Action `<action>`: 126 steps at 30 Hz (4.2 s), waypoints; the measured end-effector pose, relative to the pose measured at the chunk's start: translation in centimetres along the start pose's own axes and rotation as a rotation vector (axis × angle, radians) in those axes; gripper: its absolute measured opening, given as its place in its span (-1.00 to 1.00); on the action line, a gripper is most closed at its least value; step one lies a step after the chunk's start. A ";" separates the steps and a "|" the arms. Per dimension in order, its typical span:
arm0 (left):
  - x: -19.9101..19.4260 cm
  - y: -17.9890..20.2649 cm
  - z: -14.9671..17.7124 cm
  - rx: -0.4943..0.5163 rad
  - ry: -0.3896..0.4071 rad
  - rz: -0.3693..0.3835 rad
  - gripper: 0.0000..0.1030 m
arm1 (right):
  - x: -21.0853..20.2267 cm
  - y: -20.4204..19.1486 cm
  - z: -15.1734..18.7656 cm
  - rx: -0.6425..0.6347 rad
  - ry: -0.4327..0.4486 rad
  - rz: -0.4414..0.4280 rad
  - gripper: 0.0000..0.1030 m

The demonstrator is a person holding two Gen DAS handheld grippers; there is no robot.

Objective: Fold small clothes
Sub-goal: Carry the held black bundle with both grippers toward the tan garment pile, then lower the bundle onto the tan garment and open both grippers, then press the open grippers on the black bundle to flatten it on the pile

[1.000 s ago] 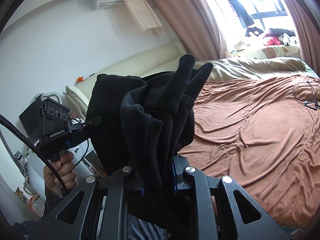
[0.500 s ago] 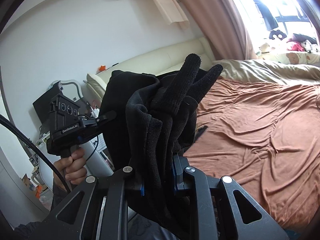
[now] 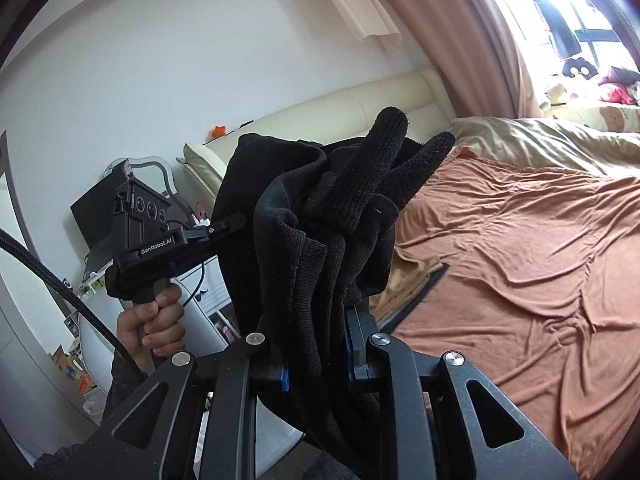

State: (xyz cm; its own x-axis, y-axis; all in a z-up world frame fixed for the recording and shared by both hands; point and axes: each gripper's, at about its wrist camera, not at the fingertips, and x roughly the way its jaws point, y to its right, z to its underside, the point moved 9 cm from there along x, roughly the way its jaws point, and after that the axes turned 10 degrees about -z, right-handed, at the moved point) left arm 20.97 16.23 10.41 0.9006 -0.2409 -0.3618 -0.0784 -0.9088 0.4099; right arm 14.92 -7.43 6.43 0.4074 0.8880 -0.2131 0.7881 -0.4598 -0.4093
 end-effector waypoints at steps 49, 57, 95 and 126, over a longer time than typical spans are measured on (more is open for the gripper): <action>18.0 -31.8 -5.6 -0.111 -0.164 -0.380 -0.75 | 37.8 18.1 -3.9 0.213 -0.192 -0.174 -0.70; 24.3 -34.7 -3.2 -0.110 -0.256 -0.445 -0.70 | 39.7 22.3 -2.4 0.265 -0.202 -0.130 -0.69; 12.6 -35.6 12.4 -0.118 -0.348 -0.594 -0.04 | 41.4 11.2 6.5 -0.060 -0.503 0.002 -0.08; 6.0 -32.2 17.0 -0.234 -0.305 -0.645 0.06 | 35.2 10.1 11.8 0.183 -0.484 0.019 -0.09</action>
State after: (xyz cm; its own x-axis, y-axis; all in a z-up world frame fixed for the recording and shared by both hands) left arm 21.60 38.25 -19.21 0.5760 0.1998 -0.7927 0.5481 -0.8138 0.1932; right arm 31.79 19.14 -15.68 0.1266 0.7972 -0.5903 0.6717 -0.5068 -0.5404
